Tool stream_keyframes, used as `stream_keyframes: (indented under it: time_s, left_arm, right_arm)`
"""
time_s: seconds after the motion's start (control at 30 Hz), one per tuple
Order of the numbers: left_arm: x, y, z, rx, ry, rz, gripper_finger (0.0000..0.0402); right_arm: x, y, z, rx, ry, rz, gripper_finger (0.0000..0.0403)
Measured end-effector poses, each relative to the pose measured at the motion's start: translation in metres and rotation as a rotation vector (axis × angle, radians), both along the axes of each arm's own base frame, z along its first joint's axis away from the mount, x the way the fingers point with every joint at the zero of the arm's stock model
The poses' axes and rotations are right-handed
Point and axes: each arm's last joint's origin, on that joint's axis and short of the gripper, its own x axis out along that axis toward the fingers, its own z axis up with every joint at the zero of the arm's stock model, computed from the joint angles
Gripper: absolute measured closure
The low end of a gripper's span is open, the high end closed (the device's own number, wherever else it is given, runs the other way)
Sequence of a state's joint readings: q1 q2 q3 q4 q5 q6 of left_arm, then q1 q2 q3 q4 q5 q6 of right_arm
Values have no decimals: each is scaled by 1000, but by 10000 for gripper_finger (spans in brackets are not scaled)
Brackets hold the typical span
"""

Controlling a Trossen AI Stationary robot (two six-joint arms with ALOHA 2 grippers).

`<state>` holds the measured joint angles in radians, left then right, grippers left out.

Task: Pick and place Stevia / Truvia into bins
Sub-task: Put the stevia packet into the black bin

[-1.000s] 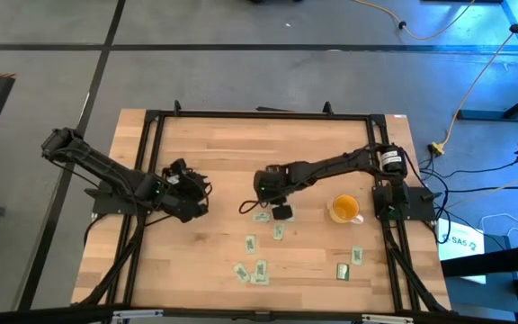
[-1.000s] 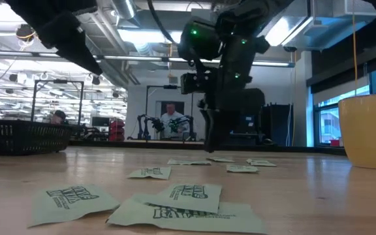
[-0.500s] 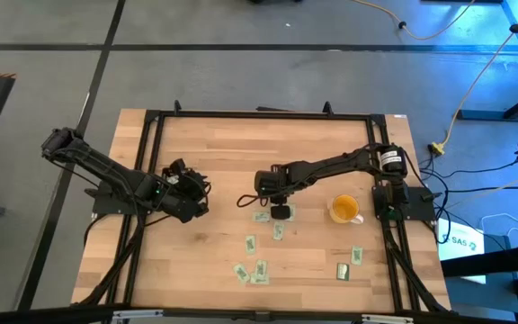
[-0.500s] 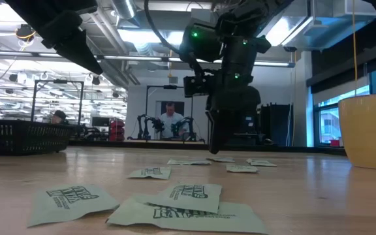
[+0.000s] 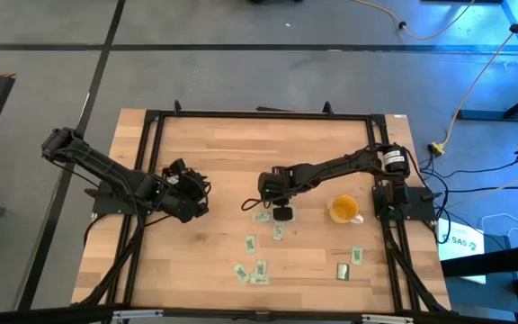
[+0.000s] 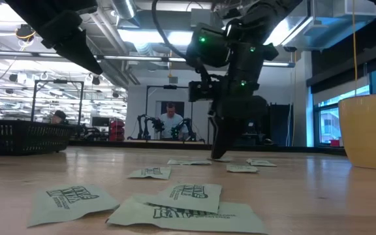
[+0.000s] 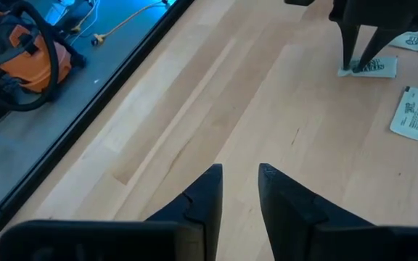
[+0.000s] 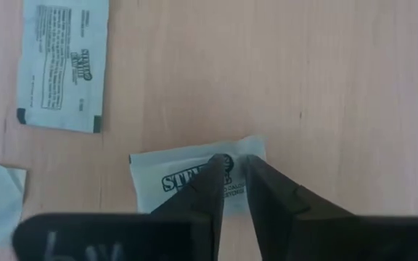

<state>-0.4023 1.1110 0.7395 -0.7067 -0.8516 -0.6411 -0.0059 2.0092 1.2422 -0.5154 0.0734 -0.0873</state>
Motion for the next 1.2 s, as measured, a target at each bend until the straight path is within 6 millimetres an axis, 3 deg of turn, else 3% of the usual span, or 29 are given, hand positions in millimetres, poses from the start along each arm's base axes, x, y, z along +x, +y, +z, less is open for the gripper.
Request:
stream_keyframes:
  time_s: [0.23,0.4,0.63,0.87,1.2]
  left_arm:
    - [0,0,0,0,0,0,319]
    - [0,0,0,0,0,0,318]
    - [0,0,0,0,0,0,316]
    - [0,0,0,-1,0,0,318]
    - [0,-1,-1,-131,-90,91,312]
  right_arm:
    - [0,0,-1,-1,-1,4,396]
    - [4,0,1,1,-24,-4,398]
    - [23,1,21,-18,-96,85,401]
    - [50,10,51,-57,-312,235,401]
    - [75,20,87,-507,-628,106,402]
